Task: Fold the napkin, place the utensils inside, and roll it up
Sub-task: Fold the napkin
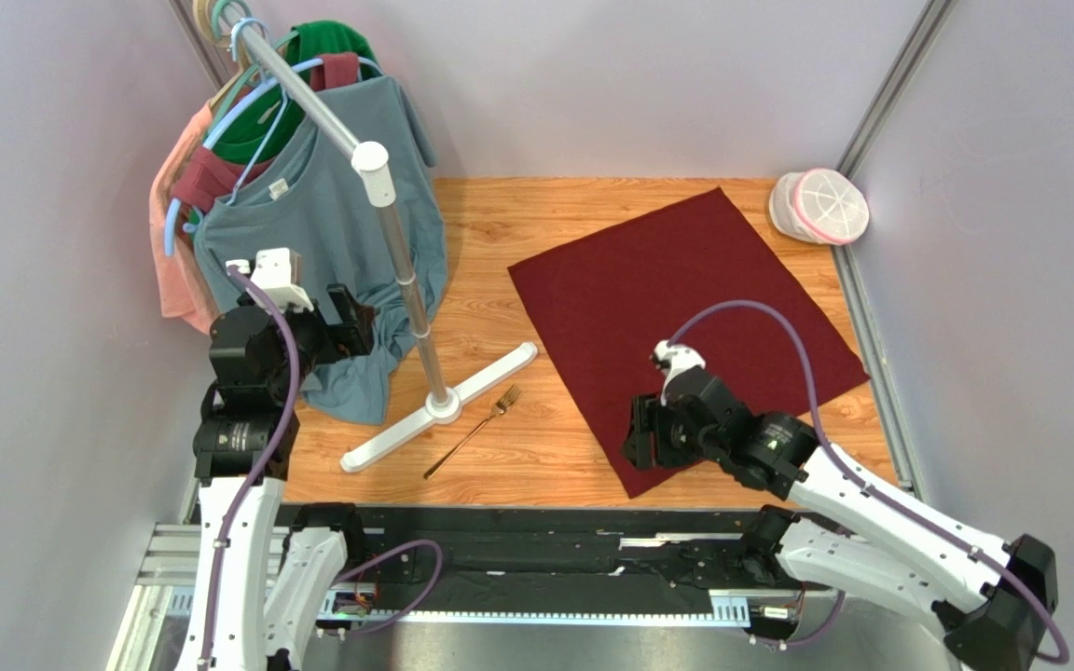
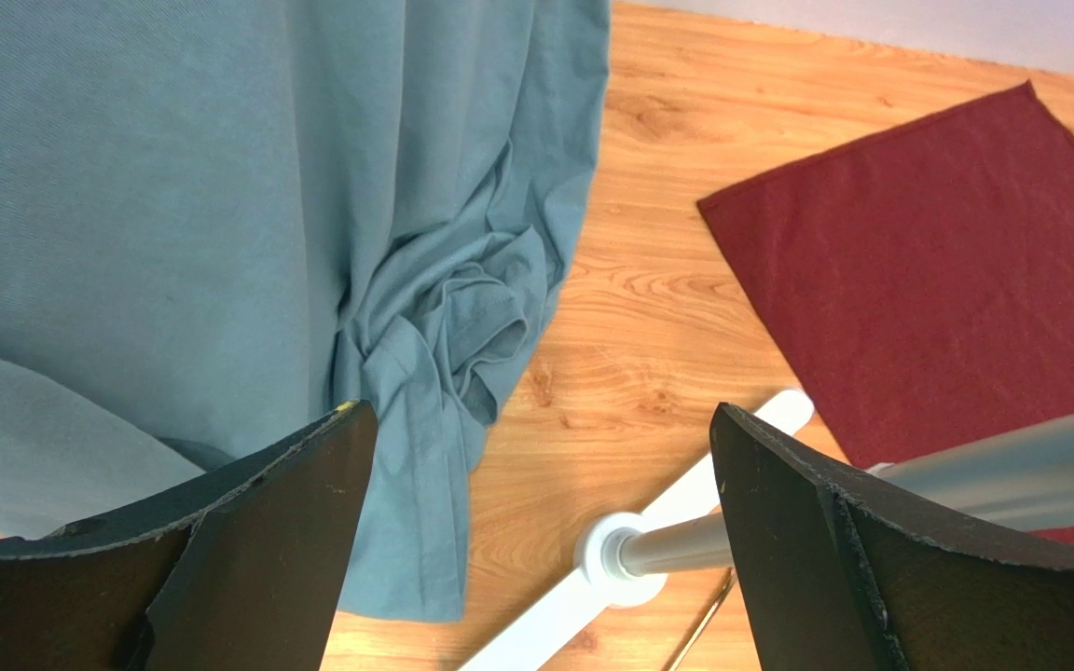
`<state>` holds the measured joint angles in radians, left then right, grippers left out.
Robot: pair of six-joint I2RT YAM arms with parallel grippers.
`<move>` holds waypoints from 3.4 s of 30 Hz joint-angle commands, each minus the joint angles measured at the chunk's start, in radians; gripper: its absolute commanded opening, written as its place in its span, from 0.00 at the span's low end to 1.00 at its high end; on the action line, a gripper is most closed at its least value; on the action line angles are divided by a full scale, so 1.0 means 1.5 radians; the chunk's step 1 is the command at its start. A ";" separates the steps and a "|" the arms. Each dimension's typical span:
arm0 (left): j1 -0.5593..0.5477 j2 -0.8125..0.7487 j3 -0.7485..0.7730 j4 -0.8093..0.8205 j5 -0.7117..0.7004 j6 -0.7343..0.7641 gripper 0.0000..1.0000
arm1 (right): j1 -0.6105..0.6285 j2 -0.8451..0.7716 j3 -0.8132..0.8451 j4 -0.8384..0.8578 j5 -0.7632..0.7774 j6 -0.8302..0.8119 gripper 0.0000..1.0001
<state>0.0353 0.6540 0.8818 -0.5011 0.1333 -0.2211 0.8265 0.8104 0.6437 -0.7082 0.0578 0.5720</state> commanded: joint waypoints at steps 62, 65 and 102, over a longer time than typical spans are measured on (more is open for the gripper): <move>0.004 0.017 0.022 -0.004 0.018 -0.009 0.98 | 0.233 0.347 -0.014 0.012 0.150 0.121 0.30; 0.004 0.016 0.022 -0.004 0.015 -0.009 0.97 | 0.234 0.364 -0.014 0.012 0.136 0.122 0.25; 0.003 0.027 0.022 -0.019 -0.007 -0.005 0.98 | -0.048 0.404 0.316 -0.105 0.257 -0.150 0.00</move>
<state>0.0360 0.6777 0.8818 -0.5247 0.1268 -0.2260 0.8616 1.3369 1.0096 -0.9073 0.3454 0.5423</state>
